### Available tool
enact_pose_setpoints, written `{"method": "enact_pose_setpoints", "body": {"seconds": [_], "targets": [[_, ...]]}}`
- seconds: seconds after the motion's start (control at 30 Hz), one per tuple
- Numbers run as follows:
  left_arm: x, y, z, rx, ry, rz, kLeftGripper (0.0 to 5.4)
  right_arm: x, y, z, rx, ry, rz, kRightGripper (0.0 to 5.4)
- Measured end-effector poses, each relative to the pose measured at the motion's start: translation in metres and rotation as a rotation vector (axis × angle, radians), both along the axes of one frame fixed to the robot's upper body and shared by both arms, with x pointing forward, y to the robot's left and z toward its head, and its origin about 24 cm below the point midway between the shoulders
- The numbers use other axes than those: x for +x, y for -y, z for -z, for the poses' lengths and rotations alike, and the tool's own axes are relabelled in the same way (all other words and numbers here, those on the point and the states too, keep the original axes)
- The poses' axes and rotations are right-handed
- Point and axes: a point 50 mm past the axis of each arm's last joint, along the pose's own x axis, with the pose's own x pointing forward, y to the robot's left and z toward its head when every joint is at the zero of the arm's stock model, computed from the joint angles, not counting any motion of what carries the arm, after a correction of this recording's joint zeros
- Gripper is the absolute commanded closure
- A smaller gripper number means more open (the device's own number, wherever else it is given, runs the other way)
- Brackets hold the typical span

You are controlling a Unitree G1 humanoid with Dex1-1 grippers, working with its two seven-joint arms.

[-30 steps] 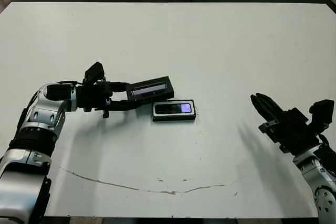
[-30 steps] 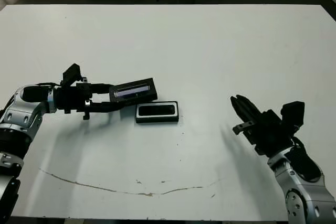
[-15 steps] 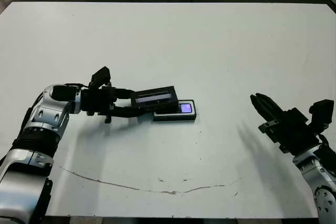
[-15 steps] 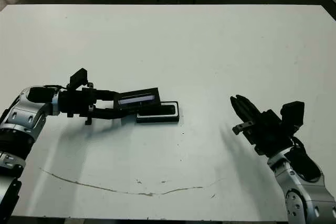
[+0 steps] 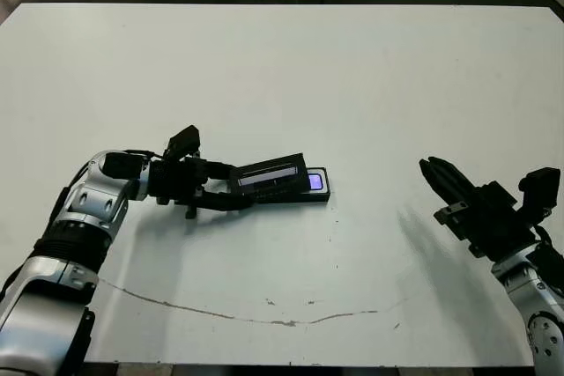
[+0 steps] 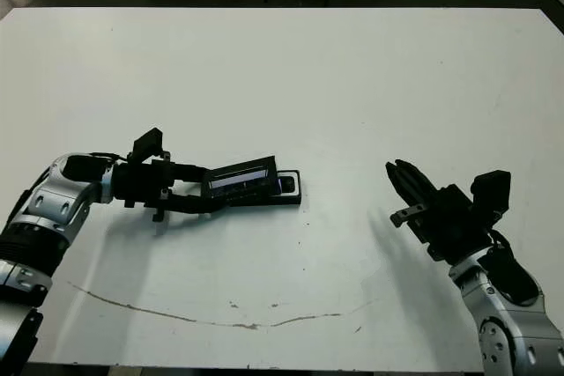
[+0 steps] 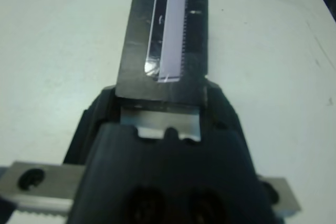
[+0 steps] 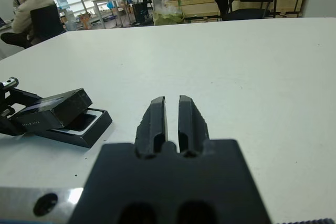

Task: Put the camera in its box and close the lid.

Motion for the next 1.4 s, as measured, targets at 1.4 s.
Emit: {"method": "enact_pose_setpoints", "body": {"seconds": [1.4], "targets": [[0.020,0.037,-0.007,0.103,0.099,0.119,3.33,-0.001,0.000,0.001,-0.049,0.000,0.017,5.40]]}}
